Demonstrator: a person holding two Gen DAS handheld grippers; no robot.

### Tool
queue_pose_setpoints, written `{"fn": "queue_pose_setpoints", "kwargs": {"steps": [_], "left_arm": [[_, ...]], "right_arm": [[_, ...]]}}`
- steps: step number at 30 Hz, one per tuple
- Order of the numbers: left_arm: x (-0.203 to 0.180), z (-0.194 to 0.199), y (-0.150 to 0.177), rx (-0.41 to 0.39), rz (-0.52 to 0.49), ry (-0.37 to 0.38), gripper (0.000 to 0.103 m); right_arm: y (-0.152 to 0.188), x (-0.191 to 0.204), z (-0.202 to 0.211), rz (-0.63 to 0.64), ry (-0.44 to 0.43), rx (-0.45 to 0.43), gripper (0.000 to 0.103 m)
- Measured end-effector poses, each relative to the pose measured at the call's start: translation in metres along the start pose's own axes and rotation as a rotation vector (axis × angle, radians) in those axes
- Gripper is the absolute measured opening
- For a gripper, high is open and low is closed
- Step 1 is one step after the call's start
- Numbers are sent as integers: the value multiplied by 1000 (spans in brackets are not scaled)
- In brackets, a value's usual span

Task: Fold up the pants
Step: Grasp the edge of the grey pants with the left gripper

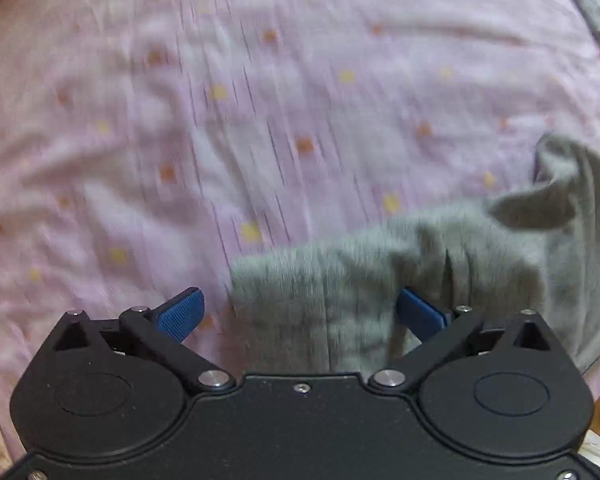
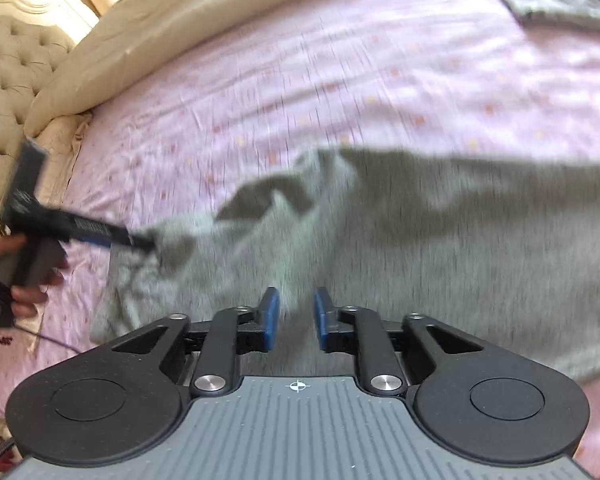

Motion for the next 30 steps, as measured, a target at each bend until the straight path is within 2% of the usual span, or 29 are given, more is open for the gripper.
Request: {"fn": "queue_pose_setpoints", "kwargs": {"steps": [1,3,4,5,6,7,9,10,12,14,16,20,23,26,28,30], "left_arm": [[-2,-9,5,45,25,26,103],[-5,-4,12,-15,79,5,101],[-6,-2,16,-25,103,-5,96],[-7,3,21,-37,123,-5,89],[-8,11,27,-52,139,19,63],[-7,19,34,-58,171,35,51],[1,33,57,-69,248,14,39],[4,34,71,-57,278,4,37],[13,30,96,-39,327,19,36],[18,30,108,-53,338,27,37],[19,33,108,-42,345,25,37],[19,35,103,-38,344,8,38],[14,30,99,-57,317,-4,39],[12,21,92,-58,329,1,39],[13,20,92,-53,347,12,41],[15,19,93,-49,356,21,42]], "right_arm": [[-4,3,1,37,8,-16,32],[-13,9,0,130,41,-46,32],[-18,12,-1,192,61,-56,32],[-24,14,-4,238,70,-57,32],[-30,15,-7,278,66,-54,32],[-35,15,-10,301,62,-50,32],[-52,13,-18,325,48,-37,32],[-61,11,-23,326,34,-29,32],[-81,3,-36,323,-1,-4,32],[-100,-4,-58,321,-28,53,32],[-112,-9,-83,333,-26,128,32],[-124,-24,-125,335,-14,219,32],[-115,-31,-134,248,-39,350,32],[-90,-20,-113,268,-135,383,32],[-69,-13,-104,295,-145,424,32],[-57,-9,-101,321,-145,422,33]]}}
Point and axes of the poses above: each gripper's, at about its wrist camera, not at the fingertips, and z roughly against the way its jaws point, x to its left, y to its underside, the point moved 3 cm from there along -z, roughly the way its jaws point, and after that the axes turned 11 degrees about -y, right-handed, at the moved point
